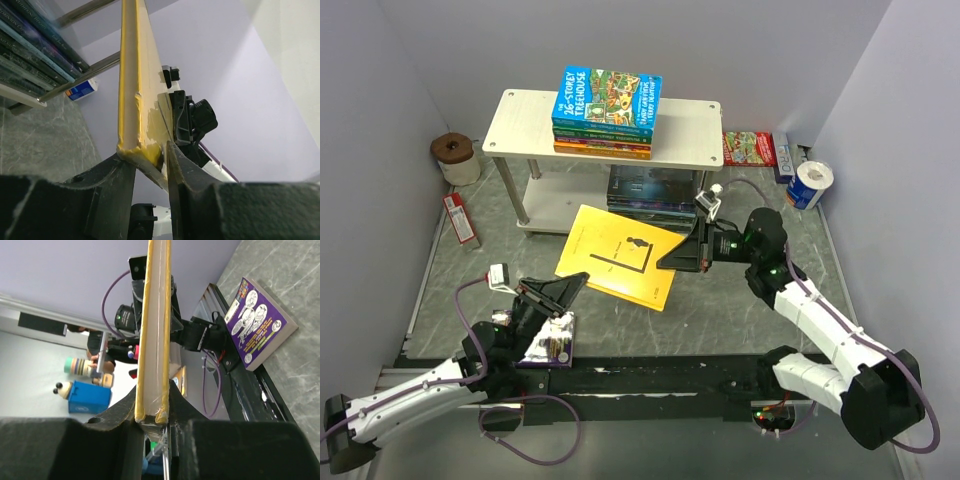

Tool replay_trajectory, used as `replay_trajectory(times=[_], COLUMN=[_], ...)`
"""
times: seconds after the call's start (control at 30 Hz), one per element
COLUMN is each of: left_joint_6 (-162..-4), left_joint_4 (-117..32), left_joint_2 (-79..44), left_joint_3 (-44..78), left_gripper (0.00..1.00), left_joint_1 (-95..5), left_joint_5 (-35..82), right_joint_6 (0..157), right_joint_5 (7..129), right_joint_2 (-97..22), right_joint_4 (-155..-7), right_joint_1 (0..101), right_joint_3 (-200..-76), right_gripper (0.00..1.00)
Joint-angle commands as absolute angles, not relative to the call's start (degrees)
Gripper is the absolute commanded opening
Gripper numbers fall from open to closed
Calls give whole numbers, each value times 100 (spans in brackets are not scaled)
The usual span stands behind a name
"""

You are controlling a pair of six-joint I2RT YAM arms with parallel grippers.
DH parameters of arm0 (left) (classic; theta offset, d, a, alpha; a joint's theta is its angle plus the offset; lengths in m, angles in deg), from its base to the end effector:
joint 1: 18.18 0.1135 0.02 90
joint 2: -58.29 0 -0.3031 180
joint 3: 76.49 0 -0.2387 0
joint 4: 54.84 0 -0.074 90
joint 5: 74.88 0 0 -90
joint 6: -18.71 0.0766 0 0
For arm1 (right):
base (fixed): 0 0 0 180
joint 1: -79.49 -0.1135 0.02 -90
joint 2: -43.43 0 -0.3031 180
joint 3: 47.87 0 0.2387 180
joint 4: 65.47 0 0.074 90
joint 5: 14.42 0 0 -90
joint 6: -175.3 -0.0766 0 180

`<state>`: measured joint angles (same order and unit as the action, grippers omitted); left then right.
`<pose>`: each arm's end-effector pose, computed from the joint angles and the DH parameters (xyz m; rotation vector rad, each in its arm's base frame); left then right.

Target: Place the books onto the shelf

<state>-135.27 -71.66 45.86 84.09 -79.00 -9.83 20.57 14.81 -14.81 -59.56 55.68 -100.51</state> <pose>0.0732 -0.0647 0.2657 -0.4765 1.2860 -1.6327 0.1646 0.1457 0.3485 -0.3469 1.9552 1.9188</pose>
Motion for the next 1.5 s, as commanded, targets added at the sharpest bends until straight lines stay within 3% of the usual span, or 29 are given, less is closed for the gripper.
replay_trajectory(times=[0.0, 0.2, 0.33, 0.43, 0.53, 0.57, 0.6, 0.63, 0.7, 0.8, 1.13, 1.33, 1.47], left_joint_6=[-13597, -13694, -13650, -13580, -13632, -13685, -13816, -13878, -14036, -14116, -14459, -14845, -14942], left_joint_4=[-7483, -7289, -7350, -7587, -7955, -7992, -8001, -8062, -8106, -8159, -8616, -9248, -9328], left_joint_2=[4678, 4879, 4889, 4783, 4634, 4608, 4573, 4555, 4546, 4441, 3343, 2683, 2411], left_joint_3=[8324, 8403, 8455, 8482, 8570, 8587, 8605, 8614, 8614, 8483, 7885, 7603, 7446], left_gripper=[36, 40, 24, 3, 1, 1, 1, 1, 1, 1, 1, 1, 1], left_joint_1=[-7813, -7769, -7742, -7716, -7698, -7690, -7690, -7690, -7681, -7637, -7199, -6136, -5950], left_joint_5=[-878, -957, -861, -738, -667, -763, -842, -948, -1298, -1615, -1943, -844, -633], right_joint_6=[2580, 2554, 2598, 2642, 2904, 3236, 3492, 3773, 4573, 5093, 5428, 5577, 5630], right_joint_5=[1002, 765, 659, 606, 693, 894, 1044, 1220, 2088, 3071, 5482, 5704, 5870], right_joint_2=[-1423, -1441, -1475, -1546, -1581, -1590, -1555, -1546, -1476, -1423, -888, -746, -632], right_joint_4=[-6341, -6324, -6359, -6438, -6902, -7478, -7876, -8428, -9734, -10749, -11686, -11879, -11905], right_joint_1=[5743, 5849, 5910, 5937, 5954, 5954, 5963, 5954, 5963, 5954, 5954, 5954, 5963], right_joint_3=[-10646, -10681, -10664, -10699, -10909, -11101, -11260, -11444, -11998, -12552, -12906, -12993, -12949], right_gripper=[0, 0, 0, 0, 0, 4, 40, 52, 74, 90, 96, 96, 95])
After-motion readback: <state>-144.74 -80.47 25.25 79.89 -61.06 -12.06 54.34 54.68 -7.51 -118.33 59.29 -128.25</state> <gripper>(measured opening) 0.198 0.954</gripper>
